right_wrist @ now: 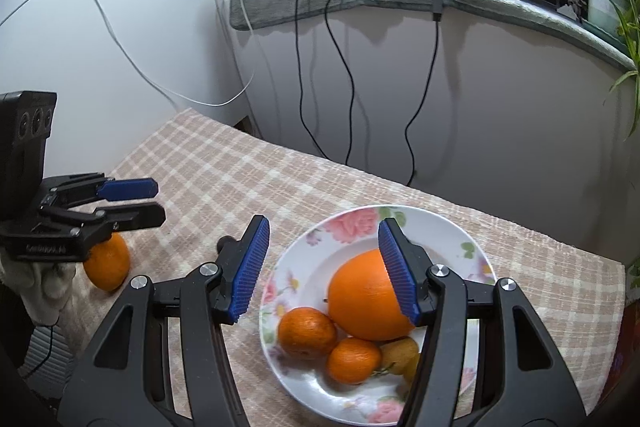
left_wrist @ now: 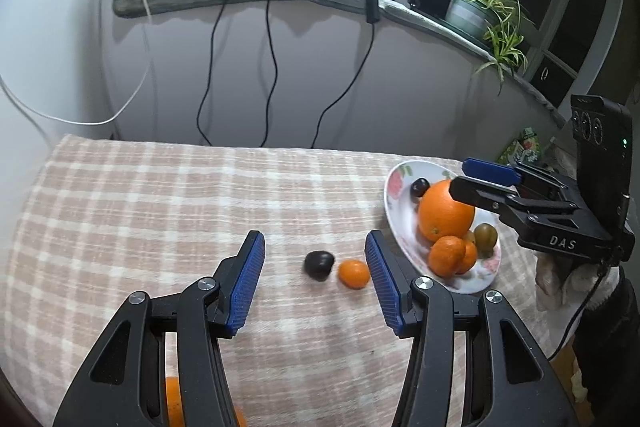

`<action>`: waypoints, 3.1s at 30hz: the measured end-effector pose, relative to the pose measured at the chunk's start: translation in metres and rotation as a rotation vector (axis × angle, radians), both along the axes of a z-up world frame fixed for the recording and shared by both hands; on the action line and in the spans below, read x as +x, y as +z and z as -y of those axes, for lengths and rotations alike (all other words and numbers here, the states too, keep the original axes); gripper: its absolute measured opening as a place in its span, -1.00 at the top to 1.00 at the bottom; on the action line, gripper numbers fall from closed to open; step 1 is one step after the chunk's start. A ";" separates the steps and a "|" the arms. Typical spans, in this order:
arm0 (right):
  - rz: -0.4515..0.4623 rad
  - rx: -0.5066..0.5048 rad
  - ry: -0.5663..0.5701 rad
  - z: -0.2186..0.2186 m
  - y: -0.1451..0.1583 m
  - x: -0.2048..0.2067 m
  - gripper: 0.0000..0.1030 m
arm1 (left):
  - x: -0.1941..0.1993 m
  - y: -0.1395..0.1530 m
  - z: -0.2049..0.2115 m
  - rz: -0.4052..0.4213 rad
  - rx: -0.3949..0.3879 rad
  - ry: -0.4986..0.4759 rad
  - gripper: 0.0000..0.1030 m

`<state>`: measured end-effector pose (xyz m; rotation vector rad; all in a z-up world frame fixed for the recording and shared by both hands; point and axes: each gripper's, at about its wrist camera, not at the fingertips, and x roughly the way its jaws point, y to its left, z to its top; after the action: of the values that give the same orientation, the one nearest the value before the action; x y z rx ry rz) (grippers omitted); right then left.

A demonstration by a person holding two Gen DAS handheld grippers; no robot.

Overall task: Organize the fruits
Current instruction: 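Move both grippers to either side of the large orange on the table, then close both grippers on the large orange from opposite sides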

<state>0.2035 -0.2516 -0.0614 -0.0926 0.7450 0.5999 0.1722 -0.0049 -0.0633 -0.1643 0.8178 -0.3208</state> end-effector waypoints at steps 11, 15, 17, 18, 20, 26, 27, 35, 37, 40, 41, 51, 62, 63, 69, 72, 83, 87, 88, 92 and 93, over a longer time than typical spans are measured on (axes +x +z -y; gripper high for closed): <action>0.001 -0.002 0.038 -0.014 -0.002 -0.012 -0.15 | -0.011 0.003 -0.013 0.013 0.014 0.022 0.00; -0.004 0.009 0.053 -0.018 -0.002 -0.016 -0.15 | -0.017 0.006 -0.017 0.027 0.022 0.032 0.00; -0.005 0.011 0.064 -0.021 -0.003 -0.020 -0.15 | -0.022 0.007 -0.018 0.035 0.035 0.037 0.00; -0.007 0.012 0.070 -0.023 -0.003 -0.021 -0.15 | -0.025 0.008 -0.019 0.039 0.042 0.039 0.00; -0.011 0.015 0.084 -0.027 -0.003 -0.025 -0.16 | -0.031 0.009 -0.022 0.045 0.057 0.045 -0.01; -0.028 0.038 0.126 -0.040 -0.005 -0.036 -0.48 | -0.054 0.013 -0.032 0.073 0.093 0.072 -0.38; -0.035 0.044 0.135 -0.043 -0.006 -0.038 -0.49 | -0.058 0.013 -0.034 0.077 0.101 0.077 -0.45; -0.119 0.096 0.180 -0.064 -0.016 -0.046 -0.61 | -0.087 0.009 -0.048 0.087 0.172 0.124 -0.55; -0.128 0.092 0.191 -0.071 -0.018 -0.049 -0.61 | -0.093 0.009 -0.051 0.089 0.187 0.135 -0.55; -0.132 0.085 0.206 -0.080 -0.019 -0.053 -0.61 | -0.101 0.007 -0.060 0.088 0.172 0.154 -0.55; -0.134 0.083 0.211 -0.084 -0.020 -0.054 -0.61 | -0.104 0.006 -0.063 0.086 0.160 0.163 -0.55; -0.179 0.090 0.268 -0.116 -0.033 -0.065 -0.61 | -0.131 -0.014 -0.088 0.028 0.030 0.243 -0.55; -0.227 0.111 0.332 -0.153 -0.045 -0.079 -0.61 | -0.130 -0.045 -0.091 -0.049 -0.085 0.240 -0.56; -0.235 0.113 0.336 -0.156 -0.047 -0.079 -0.62 | -0.129 -0.047 -0.089 -0.053 -0.085 0.233 -0.56; -0.287 0.126 0.377 -0.174 -0.056 -0.079 -0.62 | -0.122 -0.053 -0.082 -0.064 -0.081 0.210 -0.56; -0.304 0.131 0.388 -0.183 -0.059 -0.078 -0.62 | -0.119 -0.055 -0.081 -0.064 -0.077 0.206 -0.56; -0.344 0.116 0.432 -0.203 -0.068 -0.079 -0.61 | -0.114 -0.059 -0.084 -0.073 -0.097 0.194 -0.54; -0.341 0.096 0.426 -0.204 -0.070 -0.080 -0.47 | -0.112 -0.060 -0.082 -0.077 -0.098 0.181 -0.47; -0.341 0.093 0.427 -0.203 -0.070 -0.079 -0.46 | -0.111 -0.060 -0.081 -0.079 -0.094 0.175 -0.44; -0.346 0.096 0.431 -0.201 -0.070 -0.078 -0.45 | -0.110 -0.061 -0.079 -0.074 -0.075 0.177 -0.44; -0.345 0.095 0.432 -0.201 -0.070 -0.078 -0.45 | -0.110 -0.061 -0.079 -0.075 -0.078 0.179 -0.44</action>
<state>0.1256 -0.0506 -0.1314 -0.0629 1.0392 1.0795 0.0623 0.0743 -0.1240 -0.3219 0.8587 -0.1787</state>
